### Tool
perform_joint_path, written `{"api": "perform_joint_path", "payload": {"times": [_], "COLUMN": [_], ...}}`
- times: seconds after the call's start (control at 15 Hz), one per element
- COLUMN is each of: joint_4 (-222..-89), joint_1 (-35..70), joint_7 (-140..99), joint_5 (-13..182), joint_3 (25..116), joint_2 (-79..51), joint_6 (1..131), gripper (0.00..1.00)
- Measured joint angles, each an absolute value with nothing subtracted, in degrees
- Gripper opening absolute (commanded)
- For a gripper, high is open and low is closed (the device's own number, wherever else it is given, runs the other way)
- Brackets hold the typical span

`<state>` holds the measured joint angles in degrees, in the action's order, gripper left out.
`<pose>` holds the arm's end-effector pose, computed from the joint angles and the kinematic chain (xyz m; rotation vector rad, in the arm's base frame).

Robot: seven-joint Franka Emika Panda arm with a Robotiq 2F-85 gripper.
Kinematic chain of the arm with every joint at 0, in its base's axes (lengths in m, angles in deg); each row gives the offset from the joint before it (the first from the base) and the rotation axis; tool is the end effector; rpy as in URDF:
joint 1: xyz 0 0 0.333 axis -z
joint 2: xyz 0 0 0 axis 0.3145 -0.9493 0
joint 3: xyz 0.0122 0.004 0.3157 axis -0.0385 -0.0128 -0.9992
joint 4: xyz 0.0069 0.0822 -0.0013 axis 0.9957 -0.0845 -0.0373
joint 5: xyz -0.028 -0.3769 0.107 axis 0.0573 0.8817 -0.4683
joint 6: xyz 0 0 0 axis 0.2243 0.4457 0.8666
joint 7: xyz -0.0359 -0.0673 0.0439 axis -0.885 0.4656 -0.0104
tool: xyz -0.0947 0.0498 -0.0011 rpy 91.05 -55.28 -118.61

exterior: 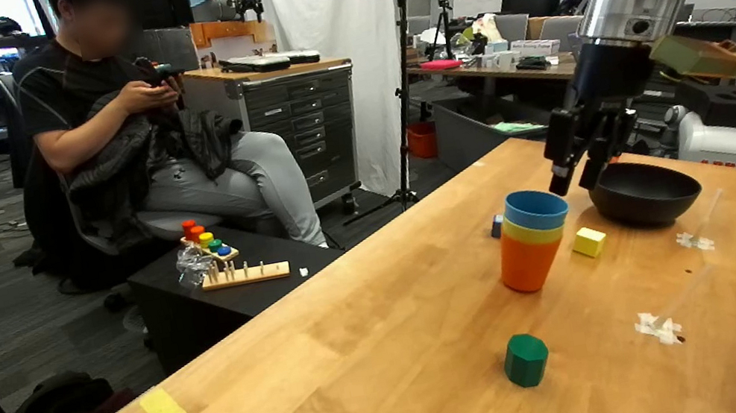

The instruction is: Stack the cups

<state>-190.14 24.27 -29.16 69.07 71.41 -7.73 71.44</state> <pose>0.5419 -0.1000 0.3017 -2.9931 0.4132 -0.0998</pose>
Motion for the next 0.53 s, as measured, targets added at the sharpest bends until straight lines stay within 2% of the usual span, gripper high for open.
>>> {"api": "perform_joint_path", "payload": {"times": [0.53], "joint_4": [-193.1], "joint_1": [22.5], "joint_7": [-36.5], "joint_5": [73.4], "joint_3": [68.6], "joint_2": [-5.8], "joint_6": [61.5], "gripper": [1.00]}}
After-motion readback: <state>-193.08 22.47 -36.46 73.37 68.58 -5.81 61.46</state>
